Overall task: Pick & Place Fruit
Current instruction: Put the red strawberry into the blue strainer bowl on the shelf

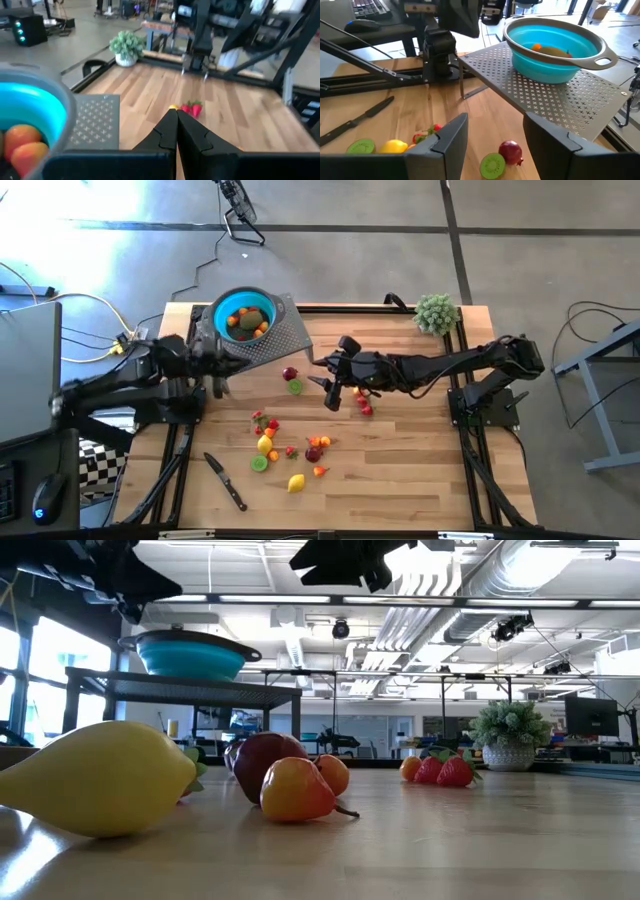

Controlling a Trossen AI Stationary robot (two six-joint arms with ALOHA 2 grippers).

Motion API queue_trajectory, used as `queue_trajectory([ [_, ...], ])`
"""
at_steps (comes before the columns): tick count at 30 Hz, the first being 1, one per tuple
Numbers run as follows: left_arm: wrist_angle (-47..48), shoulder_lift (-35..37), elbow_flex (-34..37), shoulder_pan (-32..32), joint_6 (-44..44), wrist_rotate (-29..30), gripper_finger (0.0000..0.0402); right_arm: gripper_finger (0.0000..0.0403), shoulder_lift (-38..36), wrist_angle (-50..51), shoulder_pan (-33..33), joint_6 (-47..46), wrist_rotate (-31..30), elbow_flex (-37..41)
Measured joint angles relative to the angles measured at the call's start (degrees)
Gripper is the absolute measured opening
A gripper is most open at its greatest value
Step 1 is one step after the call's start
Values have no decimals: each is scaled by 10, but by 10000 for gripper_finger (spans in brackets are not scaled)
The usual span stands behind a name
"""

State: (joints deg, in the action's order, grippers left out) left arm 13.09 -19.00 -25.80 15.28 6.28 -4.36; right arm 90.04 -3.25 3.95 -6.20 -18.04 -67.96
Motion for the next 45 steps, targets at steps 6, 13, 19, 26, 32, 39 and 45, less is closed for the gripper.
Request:
queue_trajectory([
  [6, -1, -27, 0, -132, -34, 81, 0, 183, 0, 0, 1, 0, 2, 0],
  [13, -2, -34, 0, -230, -50, 97, 0, 183, 0, 2, 1, -3, 19, 0],
  [19, -1, -34, 0, -285, -50, 145, 0, 183, 0, 24, 3, -35, 50, 0],
  [26, -1, -42, 0, -324, -50, 146, 0, 183, 1, 41, 19, -42, 45, 0],
  [32, -1, -41, 0, -326, -50, 146, 0, 183, 15, 39, 21, -17, 46, 0],
  [39, -1, -41, 0, -326, -65, 146, 0, 206, 55, 39, 19, -46, -2, 0],
  [45, -1, -41, 0, -326, -62, 146, 0, 278, 58, 91, 19, -84, -13, 0],
])
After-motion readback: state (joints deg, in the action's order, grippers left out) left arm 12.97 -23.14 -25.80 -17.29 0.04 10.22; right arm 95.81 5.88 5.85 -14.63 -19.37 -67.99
